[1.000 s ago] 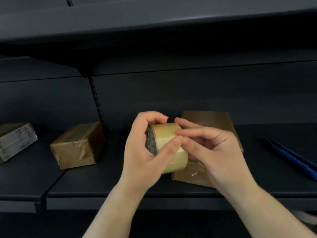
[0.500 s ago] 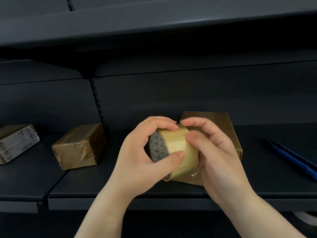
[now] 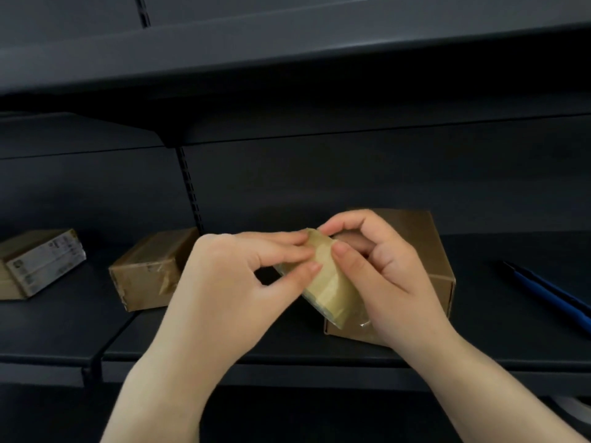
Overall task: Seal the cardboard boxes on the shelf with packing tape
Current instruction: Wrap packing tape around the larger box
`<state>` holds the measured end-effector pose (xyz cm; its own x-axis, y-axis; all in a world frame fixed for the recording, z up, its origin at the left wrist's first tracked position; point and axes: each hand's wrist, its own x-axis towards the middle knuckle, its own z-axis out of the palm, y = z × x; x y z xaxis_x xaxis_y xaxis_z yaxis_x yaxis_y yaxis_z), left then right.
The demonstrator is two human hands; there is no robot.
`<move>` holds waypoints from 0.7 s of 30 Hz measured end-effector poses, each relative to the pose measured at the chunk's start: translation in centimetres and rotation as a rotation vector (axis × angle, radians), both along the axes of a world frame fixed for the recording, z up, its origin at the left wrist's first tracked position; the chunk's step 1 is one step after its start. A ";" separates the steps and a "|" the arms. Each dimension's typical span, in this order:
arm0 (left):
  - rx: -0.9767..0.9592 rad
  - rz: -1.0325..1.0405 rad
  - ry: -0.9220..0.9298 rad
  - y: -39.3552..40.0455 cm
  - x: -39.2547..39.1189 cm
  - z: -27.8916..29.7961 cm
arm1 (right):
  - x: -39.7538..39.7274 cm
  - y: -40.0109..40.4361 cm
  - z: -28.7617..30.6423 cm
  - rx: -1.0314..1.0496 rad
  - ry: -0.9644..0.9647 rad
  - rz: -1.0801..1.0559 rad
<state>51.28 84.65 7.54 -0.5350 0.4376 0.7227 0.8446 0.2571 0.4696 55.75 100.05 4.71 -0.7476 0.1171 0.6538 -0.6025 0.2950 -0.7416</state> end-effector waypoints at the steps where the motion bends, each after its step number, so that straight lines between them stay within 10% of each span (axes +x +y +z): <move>1: -0.021 -0.001 -0.006 -0.1 0.1 0.2 | -0.1 0.0 0.1 0.005 -0.013 0.004; 11: 0.038 -0.512 -0.625 -0.1 -2.3 -1.3 | -0.4 1.3 1.1 0.003 -0.122 0.111; 21: 0.204 -0.322 -0.355 1.6 -0.3 -2.8 | 1.6 1.1 -0.7 -0.126 0.011 -0.073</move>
<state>51.01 86.24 4.73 -0.6241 0.4897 0.6089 0.6454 -0.1161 0.7549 57.35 101.12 3.99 -0.7267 0.2530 0.6387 -0.5911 0.2434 -0.7690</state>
